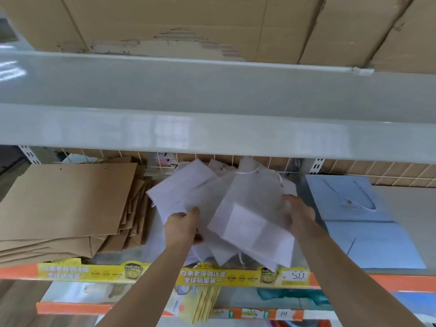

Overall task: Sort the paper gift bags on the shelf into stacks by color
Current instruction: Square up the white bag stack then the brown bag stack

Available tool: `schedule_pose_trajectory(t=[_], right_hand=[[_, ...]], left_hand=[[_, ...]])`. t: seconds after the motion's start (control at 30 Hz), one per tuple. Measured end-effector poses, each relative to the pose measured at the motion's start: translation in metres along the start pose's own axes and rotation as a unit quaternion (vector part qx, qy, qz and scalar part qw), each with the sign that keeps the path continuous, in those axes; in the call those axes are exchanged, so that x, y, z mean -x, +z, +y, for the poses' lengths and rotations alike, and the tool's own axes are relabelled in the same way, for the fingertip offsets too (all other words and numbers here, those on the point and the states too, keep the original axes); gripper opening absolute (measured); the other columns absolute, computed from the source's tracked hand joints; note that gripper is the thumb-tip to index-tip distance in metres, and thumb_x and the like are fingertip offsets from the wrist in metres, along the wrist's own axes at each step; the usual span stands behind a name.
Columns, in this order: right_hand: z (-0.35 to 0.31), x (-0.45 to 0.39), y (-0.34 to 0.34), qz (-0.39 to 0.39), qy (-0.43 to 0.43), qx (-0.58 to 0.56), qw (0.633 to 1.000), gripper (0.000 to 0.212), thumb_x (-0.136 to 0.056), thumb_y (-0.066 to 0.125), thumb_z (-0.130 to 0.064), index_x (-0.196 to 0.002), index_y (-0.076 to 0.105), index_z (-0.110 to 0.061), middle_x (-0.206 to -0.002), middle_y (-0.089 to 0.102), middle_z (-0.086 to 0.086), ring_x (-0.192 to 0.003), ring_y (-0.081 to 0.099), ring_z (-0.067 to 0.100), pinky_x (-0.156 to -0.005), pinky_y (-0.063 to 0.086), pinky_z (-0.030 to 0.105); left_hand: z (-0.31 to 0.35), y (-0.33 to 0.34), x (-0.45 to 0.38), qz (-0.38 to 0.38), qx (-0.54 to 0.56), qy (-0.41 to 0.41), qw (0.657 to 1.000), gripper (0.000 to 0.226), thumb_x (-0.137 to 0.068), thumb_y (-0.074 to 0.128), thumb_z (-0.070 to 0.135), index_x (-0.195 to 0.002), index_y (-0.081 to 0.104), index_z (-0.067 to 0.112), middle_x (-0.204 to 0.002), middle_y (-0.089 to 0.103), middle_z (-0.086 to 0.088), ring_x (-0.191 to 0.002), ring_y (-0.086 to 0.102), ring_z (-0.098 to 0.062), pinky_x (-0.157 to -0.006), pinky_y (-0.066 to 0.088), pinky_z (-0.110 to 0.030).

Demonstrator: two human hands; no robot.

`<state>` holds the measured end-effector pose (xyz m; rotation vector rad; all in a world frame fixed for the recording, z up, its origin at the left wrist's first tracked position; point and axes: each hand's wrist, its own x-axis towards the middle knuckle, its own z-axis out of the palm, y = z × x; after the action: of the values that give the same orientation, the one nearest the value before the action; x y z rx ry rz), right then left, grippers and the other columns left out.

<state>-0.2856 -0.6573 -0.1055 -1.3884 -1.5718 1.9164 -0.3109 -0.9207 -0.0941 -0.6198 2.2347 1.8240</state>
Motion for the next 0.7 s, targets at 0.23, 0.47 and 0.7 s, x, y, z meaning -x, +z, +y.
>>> schedule_pose_trajectory(t=[0.23,0.47,0.7], right_hand=[[-0.009,0.005,-0.032,0.072,0.006,-0.027,0.997,0.056,-0.068,0.069,-0.038,-0.112,0.056,-0.006,-0.101,0.059,0.014,-0.088,0.058,0.033,-0.069,0.045,0.039],[-0.021,0.006,-0.058,0.067,0.004,-0.069,0.995,0.035,-0.072,0.066,-0.035,-0.095,0.062,-0.009,-0.076,0.055,0.003,-0.065,0.050,0.024,-0.054,0.036,0.029],[-0.006,0.015,-0.010,0.012,0.010,-0.032,0.999,0.058,-0.077,0.071,-0.035,-0.124,0.056,-0.006,-0.104,0.057,0.012,-0.090,0.056,0.032,-0.074,0.046,0.039]], left_hand=[[0.032,0.011,-0.034,0.003,-0.159,0.095,0.983,0.069,-0.081,0.070,0.037,-0.136,0.036,0.014,-0.121,0.051,-0.015,-0.096,0.055,-0.031,-0.078,0.052,-0.039],[0.032,0.034,-0.033,-0.020,-0.467,0.221,0.856,0.039,-0.091,0.051,0.049,-0.106,0.059,0.014,-0.105,0.063,-0.008,-0.103,0.058,-0.030,-0.077,0.041,-0.034],[0.010,0.023,-0.013,-0.084,-0.173,0.126,0.973,0.039,-0.095,0.051,0.024,-0.060,0.046,0.010,-0.056,0.047,-0.006,-0.061,0.049,-0.027,-0.054,0.040,-0.030]])
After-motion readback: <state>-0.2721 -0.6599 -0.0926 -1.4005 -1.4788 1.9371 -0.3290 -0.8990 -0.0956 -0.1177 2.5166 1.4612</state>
